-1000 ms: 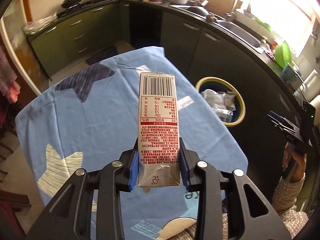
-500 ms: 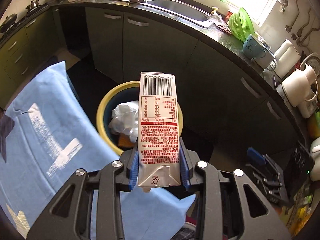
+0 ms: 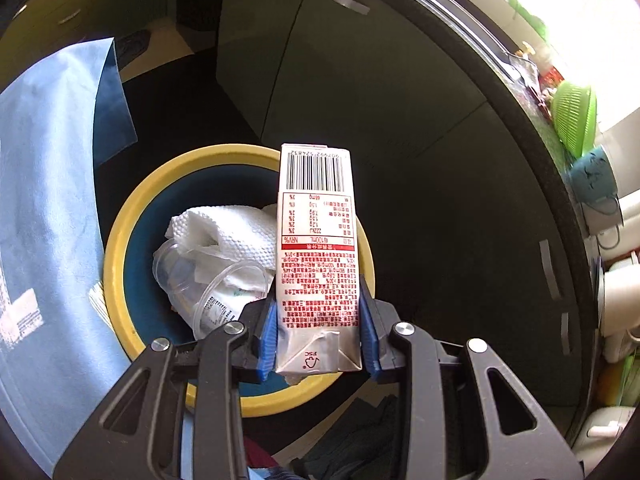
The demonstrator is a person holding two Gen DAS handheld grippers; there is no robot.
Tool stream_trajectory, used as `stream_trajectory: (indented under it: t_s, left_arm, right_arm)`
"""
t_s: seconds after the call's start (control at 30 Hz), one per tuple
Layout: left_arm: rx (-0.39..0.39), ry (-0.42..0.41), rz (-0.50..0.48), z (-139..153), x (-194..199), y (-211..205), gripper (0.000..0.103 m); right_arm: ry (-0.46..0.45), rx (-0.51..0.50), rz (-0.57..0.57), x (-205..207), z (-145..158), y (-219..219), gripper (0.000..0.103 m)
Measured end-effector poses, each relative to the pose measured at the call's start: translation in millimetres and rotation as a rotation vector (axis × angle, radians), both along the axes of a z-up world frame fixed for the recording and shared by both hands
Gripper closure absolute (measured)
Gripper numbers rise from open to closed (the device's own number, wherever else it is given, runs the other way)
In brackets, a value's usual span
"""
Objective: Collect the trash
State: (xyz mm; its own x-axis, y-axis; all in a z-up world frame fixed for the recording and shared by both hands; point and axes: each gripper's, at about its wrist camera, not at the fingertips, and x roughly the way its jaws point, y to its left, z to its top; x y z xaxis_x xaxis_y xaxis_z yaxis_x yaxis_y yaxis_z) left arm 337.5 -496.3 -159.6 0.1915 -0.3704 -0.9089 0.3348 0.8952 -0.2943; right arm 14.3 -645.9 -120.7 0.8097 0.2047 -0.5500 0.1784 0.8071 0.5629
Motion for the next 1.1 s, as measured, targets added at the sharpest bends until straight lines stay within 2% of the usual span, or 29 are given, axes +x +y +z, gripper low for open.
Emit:
stream_trajectory:
  t_s: [0.13, 0.17, 0.2, 0.27, 0.37, 0.43, 0.57, 0.7, 0.8, 0.87, 0.97, 1.1]
  left_arm:
    - [0.013, 0.004, 0.075, -9.9, -0.4, 7.5, 0.070]
    - [0.008, 0.012, 0.087, -11.9, -0.1, 8.2, 0.066]
    - [0.008, 0.019, 0.097, -13.1, 0.0, 9.1, 0.057]
    - [-0.003, 0.026, 0.102, -10.8, -1.4, 12.3, 0.048]
    - [-0.037, 0.001, 0.074, 8.3, -8.9, 28.3, 0.047]
    - [-0.063, -0.061, 0.049, 30.6, -19.7, 43.0, 0.046]
    - [-0.100, -0.227, -0.016, 79.6, -57.3, 84.7, 0.034]
    - [-0.088, -0.428, -0.045, 116.8, -104.5, 137.4, 0.017]
    - [-0.053, -0.568, -0.017, 134.1, -142.2, 190.8, 0.011]
    - [-0.031, -0.633, 0.010, 138.4, -169.1, 228.7, 0.009]
    - [-0.007, -0.709, 0.059, 147.4, -208.3, 284.8, 0.007]
    - [0.056, -0.789, 0.201, 155.5, -254.6, 360.3, 0.007]
  right_arm:
    - [0.005, 0.002, 0.020, 4.7, -1.3, 7.0, 0.033]
    - [0.006, 0.001, 0.024, 5.2, -1.1, 8.6, 0.033]
    - [0.005, 0.000, 0.027, 6.0, -0.5, 10.7, 0.033]
    - [0.001, -0.001, 0.035, 5.6, 0.5, 13.3, 0.032]
    - [-0.005, -0.005, 0.037, 4.3, 2.9, 14.1, 0.032]
    - [-0.009, -0.006, 0.035, 5.4, 3.7, 12.9, 0.032]
    - [-0.011, -0.012, 0.053, 8.8, 4.7, 17.3, 0.031]
    - [-0.013, -0.032, 0.084, 12.6, 9.7, 27.5, 0.028]
    - [-0.016, -0.053, 0.112, 14.6, 14.6, 38.9, 0.028]
    - [-0.015, -0.071, 0.131, 16.8, 18.3, 47.5, 0.028]
    - [-0.014, -0.099, 0.162, 21.8, 24.6, 64.9, 0.027]
    - [-0.019, -0.142, 0.228, 28.1, 33.1, 94.5, 0.025]
